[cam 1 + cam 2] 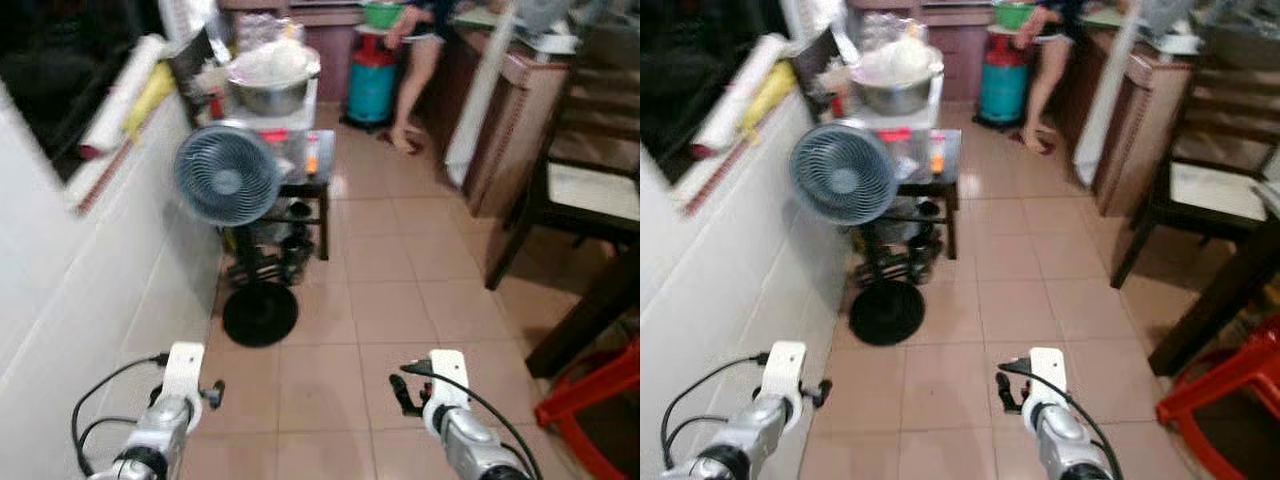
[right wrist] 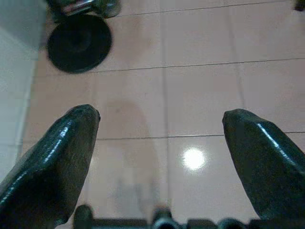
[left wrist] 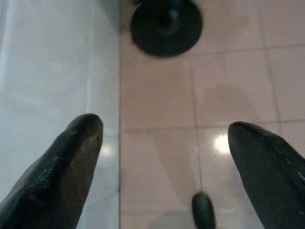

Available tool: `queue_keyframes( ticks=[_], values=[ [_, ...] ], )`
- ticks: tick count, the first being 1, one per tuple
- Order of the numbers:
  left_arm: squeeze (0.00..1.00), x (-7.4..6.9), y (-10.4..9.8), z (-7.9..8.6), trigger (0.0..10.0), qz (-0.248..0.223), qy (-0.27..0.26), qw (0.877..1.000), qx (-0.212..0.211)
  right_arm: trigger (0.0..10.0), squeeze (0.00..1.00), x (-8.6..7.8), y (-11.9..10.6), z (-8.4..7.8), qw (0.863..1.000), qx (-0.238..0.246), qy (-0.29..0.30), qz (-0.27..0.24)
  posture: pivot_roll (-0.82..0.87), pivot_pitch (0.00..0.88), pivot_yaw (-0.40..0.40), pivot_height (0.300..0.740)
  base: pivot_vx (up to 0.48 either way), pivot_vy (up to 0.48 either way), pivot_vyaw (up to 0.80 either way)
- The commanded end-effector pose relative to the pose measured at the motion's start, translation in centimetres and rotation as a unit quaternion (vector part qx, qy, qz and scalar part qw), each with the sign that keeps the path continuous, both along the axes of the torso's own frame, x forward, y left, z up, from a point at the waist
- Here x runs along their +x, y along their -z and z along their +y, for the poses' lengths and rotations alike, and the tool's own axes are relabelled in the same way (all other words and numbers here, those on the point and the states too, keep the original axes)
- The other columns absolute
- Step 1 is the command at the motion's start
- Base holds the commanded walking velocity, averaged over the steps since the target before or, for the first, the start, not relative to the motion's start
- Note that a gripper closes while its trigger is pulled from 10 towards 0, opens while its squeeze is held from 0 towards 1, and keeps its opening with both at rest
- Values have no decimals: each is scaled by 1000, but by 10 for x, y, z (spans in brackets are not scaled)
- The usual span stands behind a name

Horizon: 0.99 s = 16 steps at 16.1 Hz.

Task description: Setting the table

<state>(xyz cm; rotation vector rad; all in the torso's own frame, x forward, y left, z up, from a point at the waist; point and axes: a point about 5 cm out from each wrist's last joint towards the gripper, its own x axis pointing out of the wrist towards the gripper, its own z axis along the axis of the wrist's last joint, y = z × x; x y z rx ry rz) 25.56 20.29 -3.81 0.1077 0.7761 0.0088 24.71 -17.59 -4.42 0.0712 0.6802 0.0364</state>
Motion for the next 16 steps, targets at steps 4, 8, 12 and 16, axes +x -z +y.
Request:
queue_keyframes(
  ticks=[4,8,12,16],
  values=[
    [0,-2,3,-6,10000,5,3,1000,-7,10000,0,-2,1,-6,1000,-6,5,7,-67,0,-9,740,0,0,0],
    [0,-5,4,2,10000,9,-16,1000,21,10000,0,-5,4,-6,1000,-8,0,15,-61,0,-10,740,0,0,0],
    [0,-9,5,9,10000,16,-31,999,32,10000,0,-8,6,-5,1000,-7,-1,22,-59,0,-7,740,0,0,400],
    [0,-10,6,9,10000,21,-37,999,29,10000,0,-10,7,-10,999,-14,16,27,-59,0,-7,740,0,0,350]
  ],
)
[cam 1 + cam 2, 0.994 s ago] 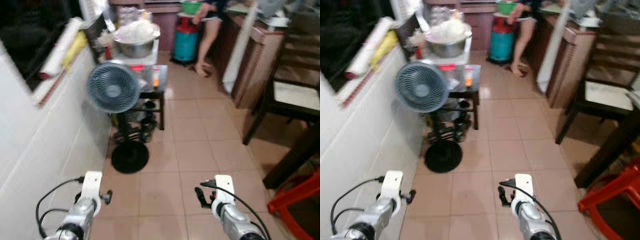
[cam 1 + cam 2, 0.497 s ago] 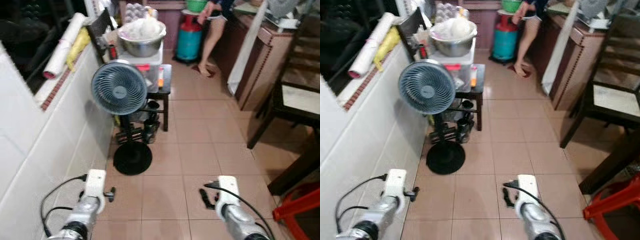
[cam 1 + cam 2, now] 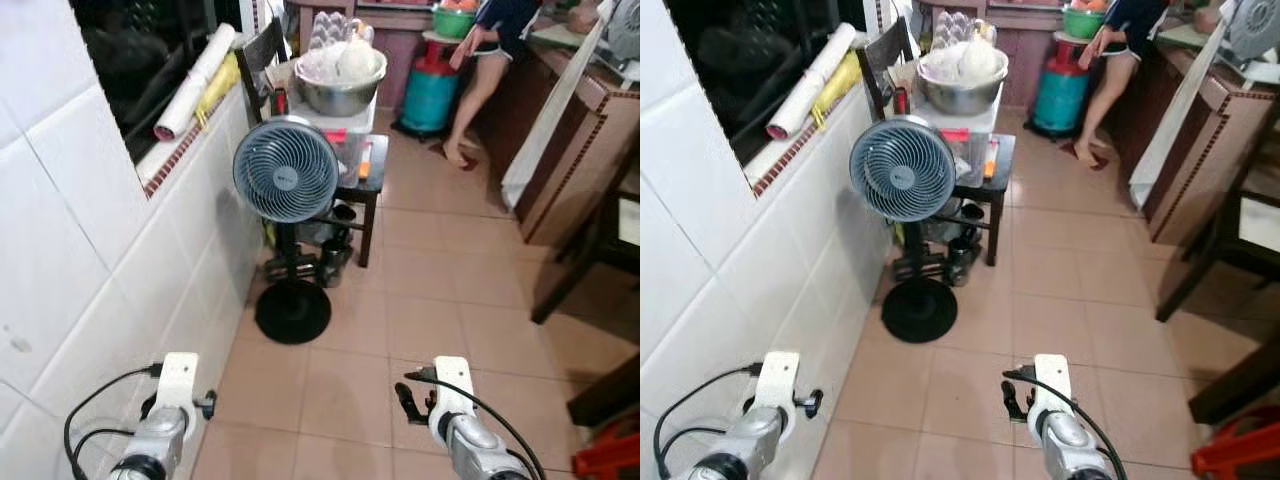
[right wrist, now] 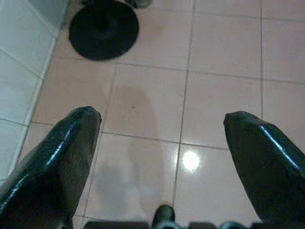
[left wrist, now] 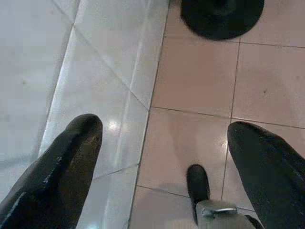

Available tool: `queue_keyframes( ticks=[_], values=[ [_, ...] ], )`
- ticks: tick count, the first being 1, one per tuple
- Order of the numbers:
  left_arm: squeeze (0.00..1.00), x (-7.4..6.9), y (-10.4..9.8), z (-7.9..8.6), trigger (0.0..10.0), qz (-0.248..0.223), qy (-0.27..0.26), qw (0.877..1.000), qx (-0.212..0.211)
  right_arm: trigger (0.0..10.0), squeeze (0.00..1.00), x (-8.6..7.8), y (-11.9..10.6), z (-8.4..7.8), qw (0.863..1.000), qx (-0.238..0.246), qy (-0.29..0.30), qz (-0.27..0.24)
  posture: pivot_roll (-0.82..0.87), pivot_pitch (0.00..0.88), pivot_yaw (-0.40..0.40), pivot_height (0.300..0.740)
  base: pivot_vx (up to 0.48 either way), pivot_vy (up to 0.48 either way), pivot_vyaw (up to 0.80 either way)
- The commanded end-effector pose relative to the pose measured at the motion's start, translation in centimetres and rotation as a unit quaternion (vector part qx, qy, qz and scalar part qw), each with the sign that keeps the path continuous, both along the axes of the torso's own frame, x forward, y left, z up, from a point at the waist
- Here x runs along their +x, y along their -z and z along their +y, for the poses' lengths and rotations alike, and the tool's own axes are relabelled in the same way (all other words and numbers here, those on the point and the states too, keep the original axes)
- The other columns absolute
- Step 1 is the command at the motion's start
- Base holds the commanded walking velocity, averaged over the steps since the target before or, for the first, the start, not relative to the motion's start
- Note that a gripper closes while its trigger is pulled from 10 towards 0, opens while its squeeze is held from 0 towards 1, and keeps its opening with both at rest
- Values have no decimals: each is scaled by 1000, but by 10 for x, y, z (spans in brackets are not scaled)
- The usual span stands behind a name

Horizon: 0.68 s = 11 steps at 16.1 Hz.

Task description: Setting the table

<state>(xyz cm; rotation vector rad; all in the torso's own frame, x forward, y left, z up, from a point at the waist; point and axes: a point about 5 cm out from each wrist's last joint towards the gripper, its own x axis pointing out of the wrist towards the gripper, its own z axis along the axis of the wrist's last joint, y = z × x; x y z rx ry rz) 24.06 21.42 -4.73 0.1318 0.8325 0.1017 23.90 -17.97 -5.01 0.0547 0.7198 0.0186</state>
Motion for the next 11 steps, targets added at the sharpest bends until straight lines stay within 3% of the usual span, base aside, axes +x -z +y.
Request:
queue_keyframes(
  ticks=[1,3,6,11],
  values=[
    [0,3,-1,-3,10000,2,-4,1000,-7,10000,0,-5,3,-8,1000,-5,25,16,-59,0,-7,740,0,0,0],
    [0,-2,3,-5,10000,21,-15,999,-40,10000,0,-13,9,-13,998,-8,47,40,-42,0,-7,740,0,0,0],
    [0,-5,5,-2,10000,29,-16,999,-38,10000,0,-23,15,-14,996,-5,60,66,-33,0,-5,740,0,0,0],
    [0,-5,5,-2,10000,32,-14,999,-41,10000,0,-21,14,-15,996,-8,66,66,-36,0,-3,740,0,0,0]
  ],
)
